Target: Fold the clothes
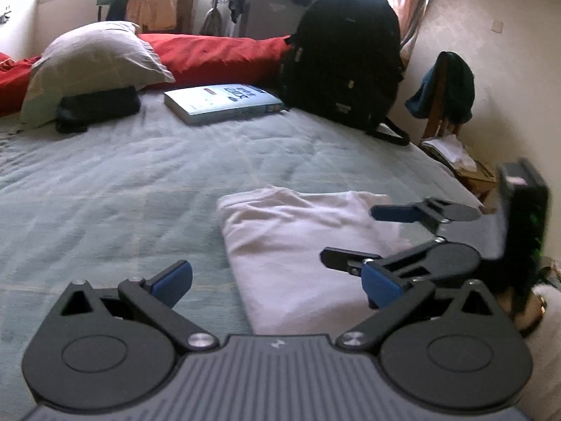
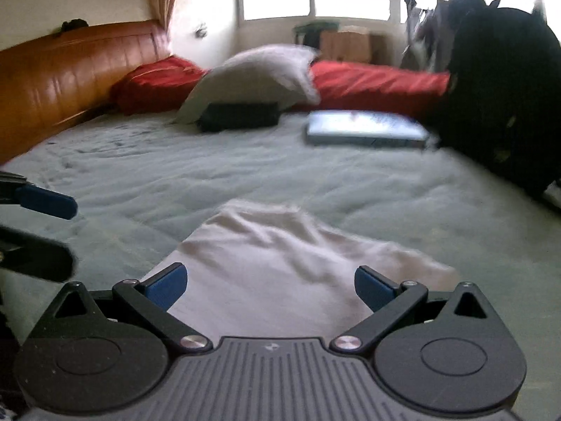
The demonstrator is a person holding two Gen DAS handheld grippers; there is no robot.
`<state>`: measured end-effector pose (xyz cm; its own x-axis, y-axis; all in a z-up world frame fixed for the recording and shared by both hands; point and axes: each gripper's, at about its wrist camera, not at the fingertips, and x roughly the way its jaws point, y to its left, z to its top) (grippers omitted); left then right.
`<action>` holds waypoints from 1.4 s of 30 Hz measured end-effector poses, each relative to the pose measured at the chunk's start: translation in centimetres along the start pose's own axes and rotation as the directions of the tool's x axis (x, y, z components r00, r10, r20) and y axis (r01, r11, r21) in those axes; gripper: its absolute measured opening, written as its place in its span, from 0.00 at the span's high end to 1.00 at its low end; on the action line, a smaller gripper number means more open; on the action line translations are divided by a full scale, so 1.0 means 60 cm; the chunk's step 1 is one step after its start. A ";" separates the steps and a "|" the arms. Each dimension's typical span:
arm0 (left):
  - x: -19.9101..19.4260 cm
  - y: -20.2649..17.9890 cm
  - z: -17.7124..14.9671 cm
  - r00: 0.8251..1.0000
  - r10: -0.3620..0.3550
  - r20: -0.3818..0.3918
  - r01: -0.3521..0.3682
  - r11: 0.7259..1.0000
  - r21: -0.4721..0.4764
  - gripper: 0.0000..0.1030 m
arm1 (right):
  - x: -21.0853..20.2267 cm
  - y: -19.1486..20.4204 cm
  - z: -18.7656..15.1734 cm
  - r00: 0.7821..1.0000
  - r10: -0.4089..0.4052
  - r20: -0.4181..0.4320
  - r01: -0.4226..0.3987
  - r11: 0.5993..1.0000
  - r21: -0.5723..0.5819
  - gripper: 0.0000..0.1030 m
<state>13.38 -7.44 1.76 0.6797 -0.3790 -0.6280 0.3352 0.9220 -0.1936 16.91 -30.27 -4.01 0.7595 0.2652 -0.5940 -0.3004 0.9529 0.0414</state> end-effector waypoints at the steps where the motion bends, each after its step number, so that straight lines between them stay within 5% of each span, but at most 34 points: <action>1: -0.002 0.003 0.000 1.000 -0.001 0.003 0.001 1.000 -0.004 0.01 | 0.009 -0.004 0.006 1.000 0.001 -0.009 -0.002 1.000 -0.007 0.00; 5: -0.011 0.012 0.000 1.000 -0.008 0.013 0.009 1.000 -0.017 0.01 | 0.034 -0.022 0.026 0.999 -0.013 -0.043 0.012 1.000 -0.010 0.00; 10: -0.008 0.012 -0.007 1.000 -0.025 0.002 0.025 1.000 -0.015 0.01 | -0.035 -0.020 0.027 0.999 0.019 0.027 -0.021 0.997 0.073 0.00; 13: -0.003 0.010 -0.014 0.999 -0.025 -0.020 0.025 1.000 -0.013 0.01 | -0.057 0.011 0.018 0.999 0.038 0.035 -0.039 0.999 0.020 0.00; 17: -0.012 0.013 -0.020 1.000 -0.017 -0.025 0.017 1.000 -0.015 0.01 | -0.036 0.022 -0.009 0.999 0.042 -0.033 -0.040 0.998 0.039 0.00; 25: -0.039 0.029 -0.021 1.000 -0.015 0.019 0.015 0.999 -0.043 0.01 | -0.073 0.052 0.006 0.991 -0.131 0.001 0.130 0.987 0.099 0.00; 33: -0.063 0.037 -0.028 0.999 -0.015 0.036 0.017 0.999 -0.051 0.01 | -0.002 0.114 -0.008 0.974 -0.209 -0.082 0.214 0.975 0.054 0.00; 42: -0.075 0.050 -0.035 0.998 -0.035 0.053 0.039 0.997 -0.072 0.01 | -0.029 0.111 -0.018 0.980 -0.195 -0.038 0.198 0.975 0.099 0.00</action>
